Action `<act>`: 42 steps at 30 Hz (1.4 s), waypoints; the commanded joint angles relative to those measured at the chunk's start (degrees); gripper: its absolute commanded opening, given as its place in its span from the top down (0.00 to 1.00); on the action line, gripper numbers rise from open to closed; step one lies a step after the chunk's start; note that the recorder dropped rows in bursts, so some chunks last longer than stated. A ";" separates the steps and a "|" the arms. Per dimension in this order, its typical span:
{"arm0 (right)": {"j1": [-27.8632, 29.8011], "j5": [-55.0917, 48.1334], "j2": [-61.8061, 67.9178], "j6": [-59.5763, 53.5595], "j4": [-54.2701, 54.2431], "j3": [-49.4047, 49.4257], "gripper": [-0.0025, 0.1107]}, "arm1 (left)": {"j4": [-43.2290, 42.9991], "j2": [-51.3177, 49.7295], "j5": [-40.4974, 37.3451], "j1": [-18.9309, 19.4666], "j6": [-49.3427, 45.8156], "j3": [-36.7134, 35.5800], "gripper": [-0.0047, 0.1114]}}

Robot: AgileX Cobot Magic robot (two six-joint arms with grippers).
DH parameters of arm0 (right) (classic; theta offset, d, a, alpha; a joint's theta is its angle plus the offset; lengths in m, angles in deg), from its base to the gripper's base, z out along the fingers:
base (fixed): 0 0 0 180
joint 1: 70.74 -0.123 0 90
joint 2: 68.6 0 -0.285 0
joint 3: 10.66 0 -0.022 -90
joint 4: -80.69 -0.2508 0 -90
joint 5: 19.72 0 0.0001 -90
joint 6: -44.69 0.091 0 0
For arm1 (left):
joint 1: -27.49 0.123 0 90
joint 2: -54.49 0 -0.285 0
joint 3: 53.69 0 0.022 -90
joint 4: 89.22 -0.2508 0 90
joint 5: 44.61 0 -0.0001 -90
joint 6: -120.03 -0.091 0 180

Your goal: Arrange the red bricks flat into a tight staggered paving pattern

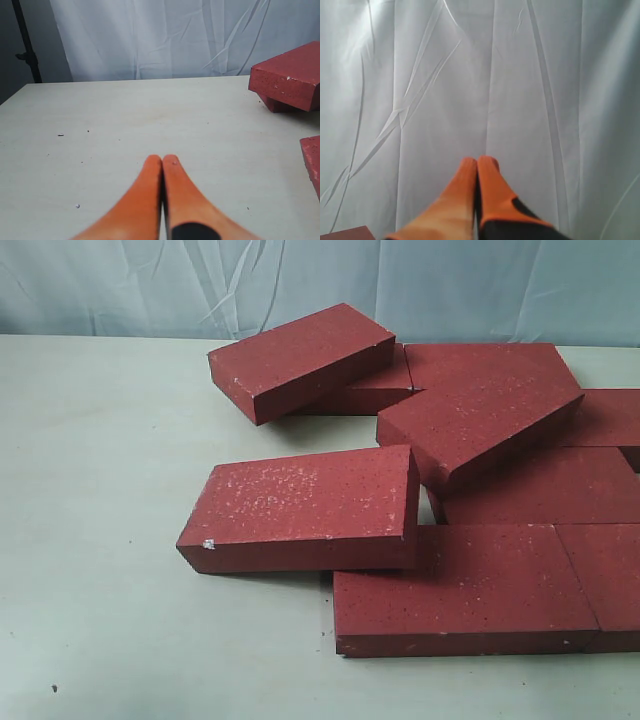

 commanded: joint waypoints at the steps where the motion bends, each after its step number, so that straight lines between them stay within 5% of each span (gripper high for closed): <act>1: 0.32 -5.23 7.18 -0.52 0.50 -7.35 0.98 | 0.00 0.29 0.76 0.16 0.25 -0.25 0.96; 19: 0.32 -9.86 21.51 0.00 -7.22 -15.57 0.98 | 0.00 0.29 0.76 0.16 0.25 -0.25 0.96; 42: -1.65 -50.91 51.53 -8.08 -19.57 -33.19 0.98 | 0.00 0.29 0.76 0.16 0.25 -0.25 0.96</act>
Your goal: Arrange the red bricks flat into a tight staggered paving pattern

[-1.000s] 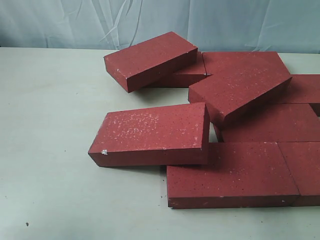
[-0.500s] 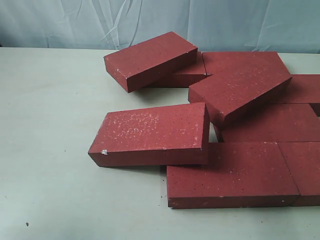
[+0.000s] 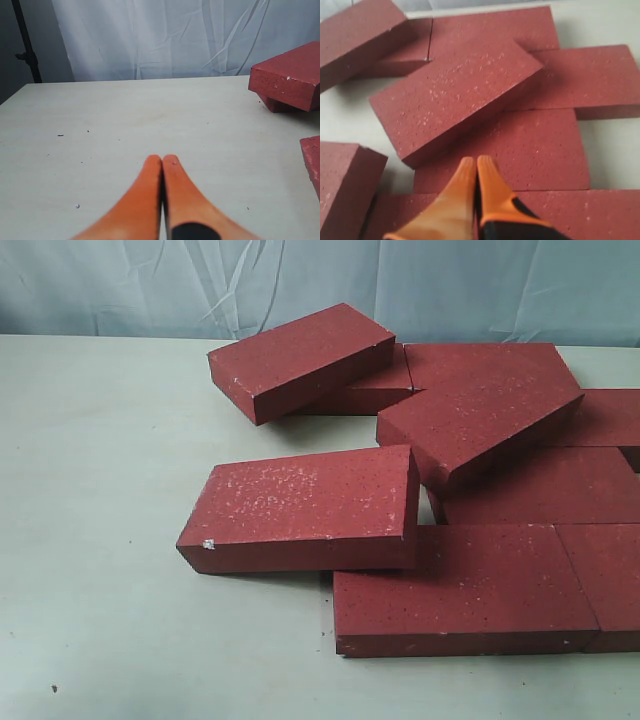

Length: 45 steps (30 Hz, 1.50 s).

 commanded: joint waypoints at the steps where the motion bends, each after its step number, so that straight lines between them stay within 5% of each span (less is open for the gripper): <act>1: -2.85 -2.33 5.89 -3.15 -3.88 -0.39 0.98 | 0.00 0.29 0.76 0.16 0.25 -0.25 0.96; 7: -15.34 -2.19 15.62 -3.15 -4.11 -0.39 0.98 | 0.00 0.29 0.76 0.16 0.25 -0.25 0.96; 17: -27.27 -3.26 24.91 -2.87 -4.11 -3.57 0.98 | 0.00 0.29 0.76 0.16 0.25 -0.25 0.96; 33: -29.75 -1.53 37.71 -2.77 -4.75 -9.31 0.98 | 0.00 0.29 0.76 0.16 0.25 -0.25 0.96; 45: -38.42 9.15 50.77 -2.77 -5.39 -17.26 0.98 | 0.00 0.29 0.76 0.16 0.25 -0.25 0.96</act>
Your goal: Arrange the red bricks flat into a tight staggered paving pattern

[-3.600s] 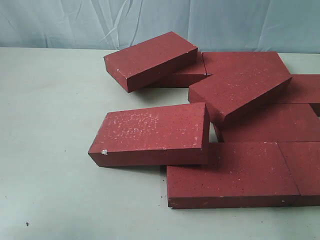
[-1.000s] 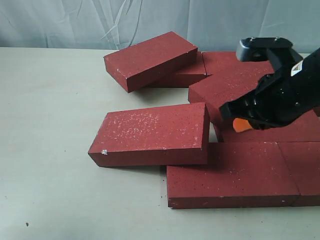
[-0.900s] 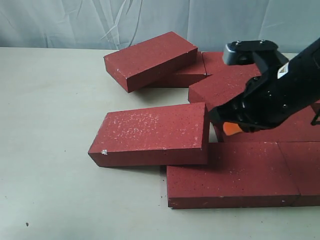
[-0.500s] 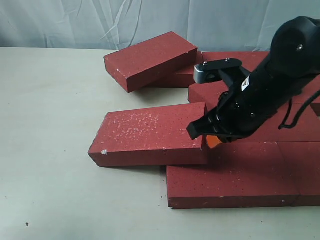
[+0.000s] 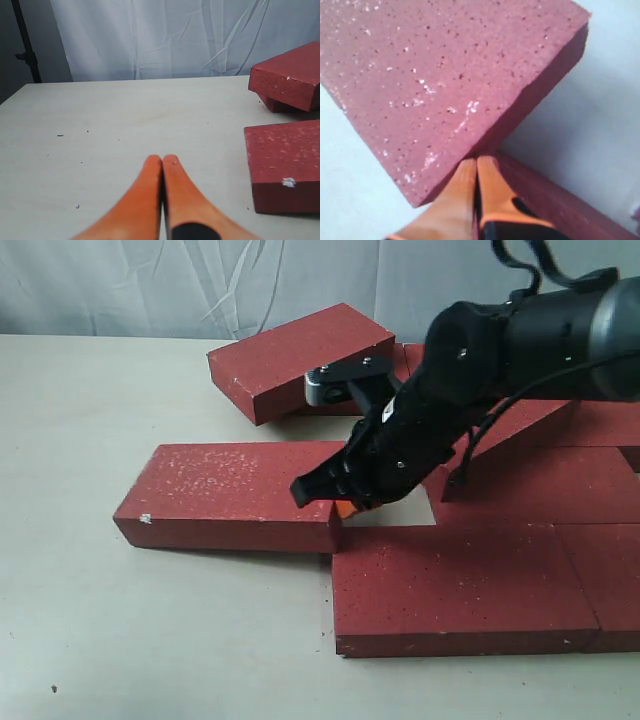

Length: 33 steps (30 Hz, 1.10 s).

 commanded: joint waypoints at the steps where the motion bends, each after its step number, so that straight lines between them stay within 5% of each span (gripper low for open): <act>1: -2.58 3.86 5.59 -0.14 -0.31 -3.36 0.98 | 0.00 0.29 0.76 0.16 0.25 -0.25 0.96; 17: -3.99 -2.81 7.35 -0.24 -1.74 -13.15 0.98 | 0.00 0.29 0.76 0.16 0.25 -0.25 0.96; 33: -17.59 2.70 7.46 -0.37 -1.86 -13.94 0.98 | 0.00 0.29 0.76 0.16 0.25 -0.25 0.96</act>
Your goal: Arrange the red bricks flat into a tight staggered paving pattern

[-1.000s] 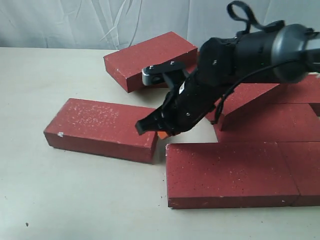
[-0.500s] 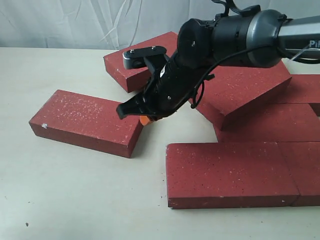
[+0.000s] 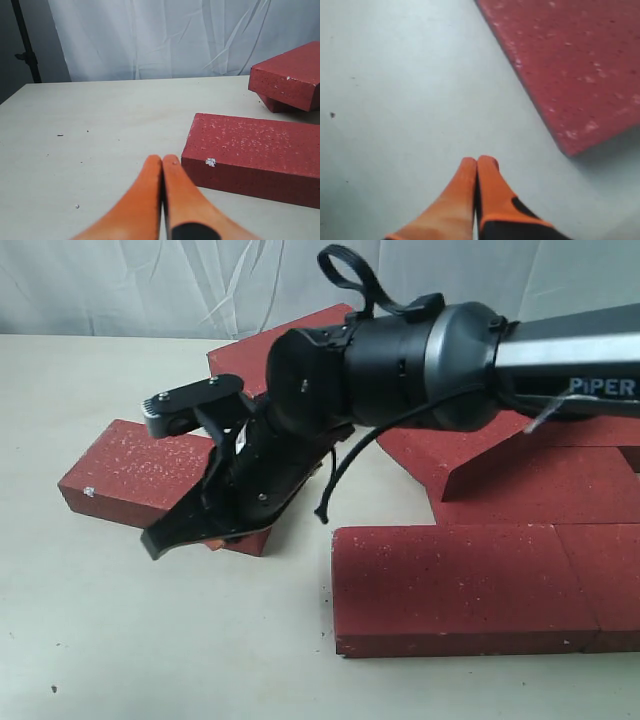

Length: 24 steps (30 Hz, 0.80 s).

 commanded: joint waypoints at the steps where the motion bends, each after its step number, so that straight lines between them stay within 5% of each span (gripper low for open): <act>1: -2.87 2.40 -0.24 -0.37 0.05 -2.02 0.98 | 0.00 0.29 0.76 0.16 0.25 -0.25 0.96; 13: -2.72 -11.29 10.98 -0.82 1.84 -29.10 0.98 | 0.00 0.29 0.76 0.16 0.25 -0.25 0.96; 24: -2.72 -12.36 22.16 1.31 6.02 -33.93 0.98 | 0.00 0.29 0.76 0.16 0.25 -0.25 0.96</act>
